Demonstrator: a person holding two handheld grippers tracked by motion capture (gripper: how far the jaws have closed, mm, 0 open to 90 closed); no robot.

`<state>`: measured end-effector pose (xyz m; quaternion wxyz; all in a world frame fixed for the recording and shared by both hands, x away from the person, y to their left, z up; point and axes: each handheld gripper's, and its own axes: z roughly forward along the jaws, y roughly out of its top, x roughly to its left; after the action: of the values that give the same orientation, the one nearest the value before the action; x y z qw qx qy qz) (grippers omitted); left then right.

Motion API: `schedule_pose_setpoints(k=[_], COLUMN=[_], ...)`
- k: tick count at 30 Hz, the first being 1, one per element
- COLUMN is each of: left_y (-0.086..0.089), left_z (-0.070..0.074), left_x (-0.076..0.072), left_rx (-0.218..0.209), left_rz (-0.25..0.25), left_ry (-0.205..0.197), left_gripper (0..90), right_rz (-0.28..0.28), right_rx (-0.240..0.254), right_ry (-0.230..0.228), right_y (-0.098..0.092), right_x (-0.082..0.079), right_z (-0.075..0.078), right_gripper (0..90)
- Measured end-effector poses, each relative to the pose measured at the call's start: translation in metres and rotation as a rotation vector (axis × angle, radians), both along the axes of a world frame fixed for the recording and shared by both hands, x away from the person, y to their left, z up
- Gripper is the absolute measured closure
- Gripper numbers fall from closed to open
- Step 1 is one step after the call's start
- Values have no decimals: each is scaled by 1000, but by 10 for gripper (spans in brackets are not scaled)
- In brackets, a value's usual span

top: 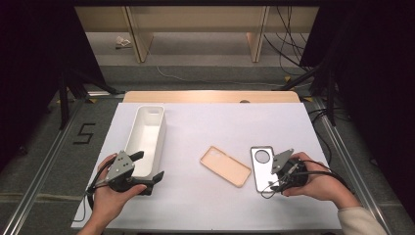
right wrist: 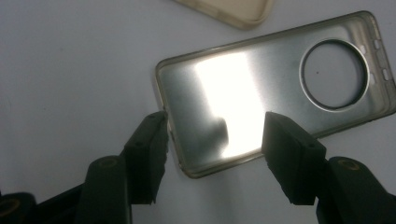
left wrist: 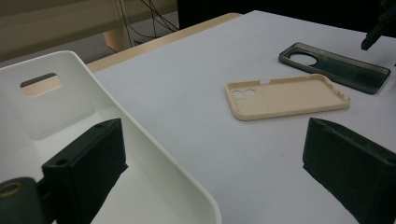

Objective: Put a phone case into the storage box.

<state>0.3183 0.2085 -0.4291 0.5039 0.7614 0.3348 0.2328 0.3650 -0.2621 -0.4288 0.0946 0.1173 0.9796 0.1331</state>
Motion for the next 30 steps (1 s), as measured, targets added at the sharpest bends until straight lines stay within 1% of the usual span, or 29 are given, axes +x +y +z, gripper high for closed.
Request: schedule_pose_setpoints(k=[2, 4, 5, 6, 7, 8, 10, 11, 15, 18, 22, 24, 27, 30], left_y=[0, -1, -1, -1, -1, -1, -1, -1, -1, -1, -2, -2, -2, -2], left_z=[0, 0, 0, 0, 0, 0, 0, 0, 0, 0, 0, 0, 0, 0], left_x=[0, 0, 0, 0, 0, 0, 0, 0, 0, -1, -1, -1, -1, -1], left_rx=[2, 0, 0, 0, -1, 0, 0, 0, 2, 4, 4, 4, 3, 4], left_rz=[2, 1, 0, 0, 0, 1, 0, 0, 0, -1, -1, -2, -2, -2], left_ry=[-2, -1, -3, -3, -3, -3, -3, -3, -6, -5, -6, -6, -7, -7], left_gripper=[55, 54, 54, 54, 54, 54, 54, 54, 54, 54, 54, 54, 54, 54], right_rz=[26, 49, 62, 75, 75, 88, 90, 100, 110, 115, 125, 119, 120, 132], right_rx=[-48, -79, -109, -124, -124, -143, -146, -164, -177, -201, -210, -215, -221, -227], right_ry=[17, 22, 18, 19, 19, 20, 16, 18, 17, 24, 34, 38, 34, 43], right_y=[5, 9, 13, 15, 15, 18, 20, 23, 26, 29, 30, 31, 32, 34], right_x=[-1, -1, -1, -1, -1, -1, -1, -1, 0, 0, 0, 0, 0, 1], right_z=[-3, -6, -8, -9, -9, -10, -10, -11, -13, -15, -18, -18, -20, -21], right_gripper=[444, 443, 444, 446, 446, 449, 451, 456, 464, 484, 504, 514, 519, 535])
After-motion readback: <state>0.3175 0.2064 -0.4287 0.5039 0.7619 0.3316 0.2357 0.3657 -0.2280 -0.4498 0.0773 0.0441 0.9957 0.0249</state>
